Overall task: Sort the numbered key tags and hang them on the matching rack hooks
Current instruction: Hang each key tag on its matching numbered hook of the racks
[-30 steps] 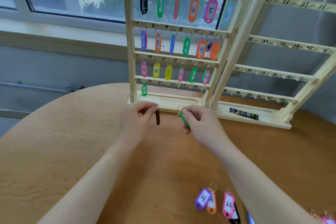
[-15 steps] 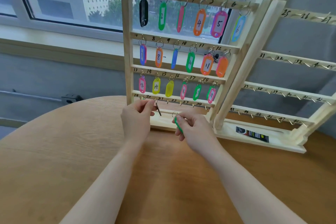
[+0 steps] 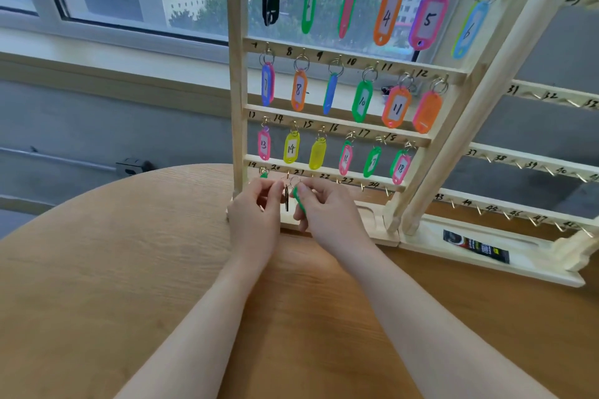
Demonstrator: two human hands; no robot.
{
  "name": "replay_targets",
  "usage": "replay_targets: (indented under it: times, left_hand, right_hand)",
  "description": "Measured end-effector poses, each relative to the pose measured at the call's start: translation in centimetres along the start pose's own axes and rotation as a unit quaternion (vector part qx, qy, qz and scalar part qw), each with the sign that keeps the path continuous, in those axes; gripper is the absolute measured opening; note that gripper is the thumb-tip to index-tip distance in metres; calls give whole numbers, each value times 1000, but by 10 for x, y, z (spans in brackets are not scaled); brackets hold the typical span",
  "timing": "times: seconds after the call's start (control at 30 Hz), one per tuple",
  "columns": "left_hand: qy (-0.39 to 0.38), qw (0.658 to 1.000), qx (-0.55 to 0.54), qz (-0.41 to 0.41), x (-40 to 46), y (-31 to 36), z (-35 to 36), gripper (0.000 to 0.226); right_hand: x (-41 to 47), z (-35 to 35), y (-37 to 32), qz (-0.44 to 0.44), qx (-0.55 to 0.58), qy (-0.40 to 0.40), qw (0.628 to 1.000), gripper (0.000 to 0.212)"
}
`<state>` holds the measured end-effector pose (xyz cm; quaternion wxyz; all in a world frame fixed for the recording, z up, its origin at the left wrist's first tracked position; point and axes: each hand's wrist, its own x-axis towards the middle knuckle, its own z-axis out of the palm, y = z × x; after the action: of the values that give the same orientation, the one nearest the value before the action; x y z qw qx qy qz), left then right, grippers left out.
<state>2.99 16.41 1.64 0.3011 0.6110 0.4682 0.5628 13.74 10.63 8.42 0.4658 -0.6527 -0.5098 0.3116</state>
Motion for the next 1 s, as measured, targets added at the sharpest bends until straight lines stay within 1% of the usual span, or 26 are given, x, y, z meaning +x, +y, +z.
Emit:
replay_targets:
  times: [0.17,0.27,0.4,0.57,0.63,0.77,0.83,0.9,1.0]
  left_hand:
    - [11,1000,4,12,0,-7,-6,13]
    - [19,1000,-3,8,2,-6,-10,15]
    - [30,1000,4,6,3,-8,-11,15]
    - [50,998,29,35,4,-9,-11,13]
    - [52,995,55,64,2,-7,-11,13]
    - [74,969,141,189,-9,5,-8,13]
    - [40,961,161,220,-15,16,-7,15]
    - [-31,960,168,220,-28,31,-8,14]
    - [-143,958,141,205,-61,61,-18,11]
  right_hand:
    - [11,11,2,8,14,20,1000,25]
    - [14,15,5,8,4,36,999,26]
    - [16,18,5,15,-11,38,999,28]
    - [10,13,9,11,-101,42,994,39]
    - [0,0,11,23,-127,27,991,39]
    - [-43,-41,16,69,-125,-1,990,33]
    - [-68,-64,15,76,-152,-12,985,33]
    - [-92,-86,12,75,-182,-25,980,35]
    - [-128,-113,5,86,-211,-51,972,34]
